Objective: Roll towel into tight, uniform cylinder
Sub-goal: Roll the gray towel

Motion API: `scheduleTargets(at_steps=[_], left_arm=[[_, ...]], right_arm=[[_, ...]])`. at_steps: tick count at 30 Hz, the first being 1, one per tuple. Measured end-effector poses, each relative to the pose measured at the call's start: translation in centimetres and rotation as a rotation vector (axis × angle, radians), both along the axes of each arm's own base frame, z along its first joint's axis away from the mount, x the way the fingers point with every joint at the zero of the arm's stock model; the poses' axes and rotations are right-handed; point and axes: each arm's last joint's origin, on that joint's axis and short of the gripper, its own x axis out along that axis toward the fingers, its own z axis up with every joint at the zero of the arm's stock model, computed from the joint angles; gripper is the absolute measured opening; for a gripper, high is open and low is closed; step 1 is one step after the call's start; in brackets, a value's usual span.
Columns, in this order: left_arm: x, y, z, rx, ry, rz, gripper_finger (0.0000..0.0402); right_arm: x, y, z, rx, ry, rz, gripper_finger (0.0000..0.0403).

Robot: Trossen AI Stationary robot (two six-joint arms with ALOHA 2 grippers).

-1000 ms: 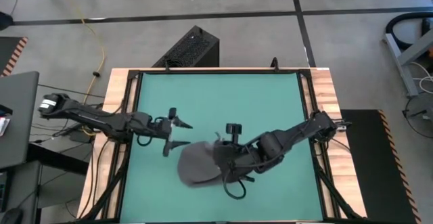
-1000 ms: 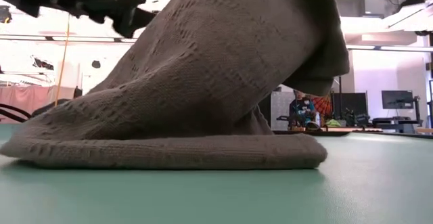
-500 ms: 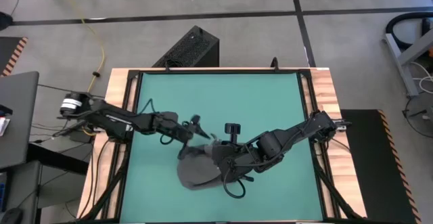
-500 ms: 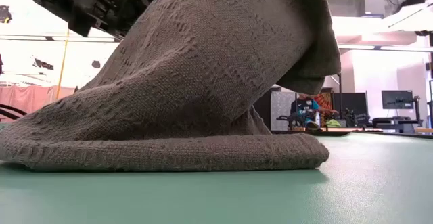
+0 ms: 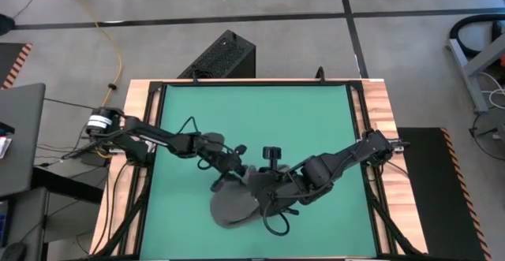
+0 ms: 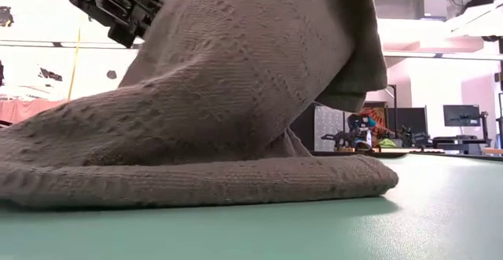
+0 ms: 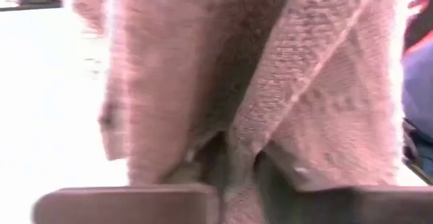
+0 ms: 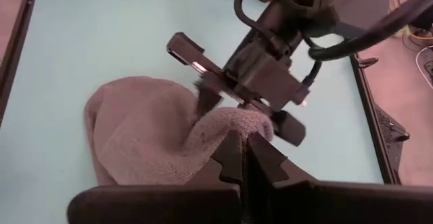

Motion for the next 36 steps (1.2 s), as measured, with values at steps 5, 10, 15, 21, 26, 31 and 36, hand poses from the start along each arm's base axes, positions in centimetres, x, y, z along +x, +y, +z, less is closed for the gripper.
scheduleTargets(at_steps=[5,10,15,21,26,31,36], left_arm=[[-1.3,1.3,1.5,0.104,0.051,0.218,0.0005],[-3.9,2.1,4.1,0.251,0.059,0.363,0.0002],[-7.1,3.4,8.5,0.494,-0.051,0.596,0.0001],[-9.8,4.5,15.5,0.741,-0.094,0.847,0.0000],[-10.6,4.0,16.8,0.663,-0.004,0.825,0.0000],[-10.0,1.5,12.2,0.474,0.208,0.603,0.0000],[-9.1,-2.6,6.8,0.303,0.341,0.458,0.0000]], right_arm=[[-0.5,-0.6,-0.3,-0.094,0.028,-0.073,0.0018],[-0.6,-2.5,-0.4,-0.245,0.036,-0.200,0.0018],[0.1,-5.2,0.0,-0.480,0.034,-0.297,0.0018],[0.6,-8.1,0.7,-0.784,0.044,-0.442,0.0018],[0.2,-7.4,0.4,-0.670,0.037,-0.410,0.0018],[-0.7,-4.2,-1.6,-0.361,0.093,-0.295,0.0018],[-2.0,0.6,-5.9,-0.144,0.186,-0.214,0.0018]])
